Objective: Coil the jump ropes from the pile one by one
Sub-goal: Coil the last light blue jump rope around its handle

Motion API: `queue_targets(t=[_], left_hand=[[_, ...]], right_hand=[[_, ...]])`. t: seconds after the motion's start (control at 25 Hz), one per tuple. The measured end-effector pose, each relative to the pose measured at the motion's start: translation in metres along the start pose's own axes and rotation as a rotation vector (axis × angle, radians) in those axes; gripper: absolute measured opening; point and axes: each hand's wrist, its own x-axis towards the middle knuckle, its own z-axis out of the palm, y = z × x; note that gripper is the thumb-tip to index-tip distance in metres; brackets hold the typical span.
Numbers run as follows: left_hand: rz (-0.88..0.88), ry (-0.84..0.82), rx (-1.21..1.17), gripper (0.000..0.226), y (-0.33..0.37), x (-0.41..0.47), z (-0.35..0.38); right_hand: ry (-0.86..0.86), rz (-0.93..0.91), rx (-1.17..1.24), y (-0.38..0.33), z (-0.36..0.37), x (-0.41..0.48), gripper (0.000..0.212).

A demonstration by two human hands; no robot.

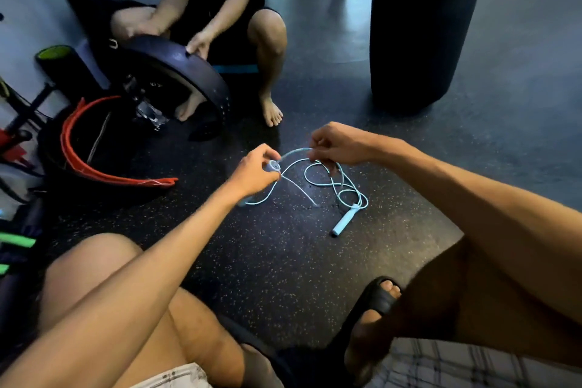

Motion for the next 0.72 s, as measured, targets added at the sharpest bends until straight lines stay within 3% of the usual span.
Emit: queue_targets(t=[0.08,0.2,0.4,0.56,0.72], left_hand=[[0.091,-0.111,-0.281,0.025,0.013,-0.006,-0.004],[0.214,-0.178,-0.470,0.005,0.036,-0.011,-0.005],[0.174,-0.238,-0.749,0.031,0.061,-0.013,-0.018],[0.143,-0.332,-0.905,0.029,0.068,-0.016,-0.032],[0.105,-0.283,-1.038,0.025,0.070,-0.019,-0.042]], right_hand=[[0.112,-0.079,-0.076,-0.010,-0.005,-0.001,0.016],[0.301,-0.188,-0.164,-0.019,-0.010,-0.001,0.018],[0.407,-0.166,-0.022,-0.017,-0.007,0.002,0.024],[0.272,-0.053,0.174,-0.010,0.007,0.001,0.033],[0.016,0.117,0.355,0.004,0.030,-0.001,0.028]])
